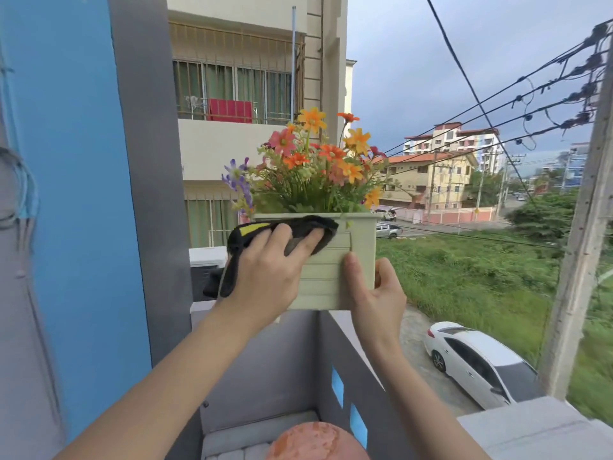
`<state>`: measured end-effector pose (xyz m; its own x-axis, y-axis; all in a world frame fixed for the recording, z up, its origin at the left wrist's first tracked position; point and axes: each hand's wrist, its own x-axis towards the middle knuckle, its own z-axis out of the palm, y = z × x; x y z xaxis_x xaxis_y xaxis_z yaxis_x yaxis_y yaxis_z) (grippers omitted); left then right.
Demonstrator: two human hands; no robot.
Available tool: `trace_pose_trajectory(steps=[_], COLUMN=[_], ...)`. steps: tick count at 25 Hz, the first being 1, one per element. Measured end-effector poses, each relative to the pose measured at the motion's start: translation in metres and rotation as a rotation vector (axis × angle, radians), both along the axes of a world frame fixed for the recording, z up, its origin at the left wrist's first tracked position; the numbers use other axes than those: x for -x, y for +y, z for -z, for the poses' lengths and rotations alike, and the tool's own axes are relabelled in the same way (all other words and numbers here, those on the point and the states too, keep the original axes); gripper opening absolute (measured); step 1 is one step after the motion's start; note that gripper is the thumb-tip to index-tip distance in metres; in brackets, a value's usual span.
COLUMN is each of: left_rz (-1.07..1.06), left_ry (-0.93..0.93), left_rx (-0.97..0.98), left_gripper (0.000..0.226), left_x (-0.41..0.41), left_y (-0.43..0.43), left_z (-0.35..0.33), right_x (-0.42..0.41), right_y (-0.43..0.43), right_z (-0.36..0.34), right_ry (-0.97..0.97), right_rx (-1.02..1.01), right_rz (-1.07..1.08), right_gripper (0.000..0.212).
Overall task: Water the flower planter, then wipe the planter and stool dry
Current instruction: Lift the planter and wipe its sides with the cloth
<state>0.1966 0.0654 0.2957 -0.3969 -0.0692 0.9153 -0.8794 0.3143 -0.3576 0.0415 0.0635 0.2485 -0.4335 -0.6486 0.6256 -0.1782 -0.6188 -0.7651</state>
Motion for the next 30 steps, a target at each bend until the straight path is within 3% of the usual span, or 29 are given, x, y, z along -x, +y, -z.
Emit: trace_pose_trajectory(steps=[4, 9, 13, 17, 24, 26, 30], left_rz=[0.082, -0.189, -0.106, -0.166, -0.117, -0.08, 0.007], left_ry=[-0.18, 0.025, -0.228, -0.012, -0.301, -0.213, 0.192], left_rx=[-0.068, 0.001, -0.027, 0.016, -0.136, -0.106, 0.149], left_gripper=[0.051, 0.048, 0.053, 0.045, 0.058, 0.058, 0.043], left_x=[0.005, -0.005, 0.004, -0.004, 0.001, -0.005, 0.0], left_y=[0.005, 0.012, 0.026, 0.014, 0.024, 0.029, 0.041], left_z=[0.042, 0.011, 0.057, 0.031, 0.098, 0.1, 0.064], right_x=[0.004, -0.002, 0.002, 0.0, 0.004, 0.007, 0.006], right_y=[-0.001, 0.004, 0.007, 0.007, 0.008, 0.006, 0.007], right_z=[-0.002, -0.003, -0.009, -0.008, -0.016, -0.018, -0.022], right_ry=[-0.019, -0.014, -0.021, -0.031, -0.11, -0.115, -0.084], right_rx=[0.008, 0.021, 0.011, 0.031, 0.038, 0.056, 0.083], right_rz=[0.028, 0.029, 0.035, 0.03, 0.019, 0.016, 0.051], right_gripper=[0.067, 0.056, 0.049, 0.052, 0.05, 0.055, 0.053])
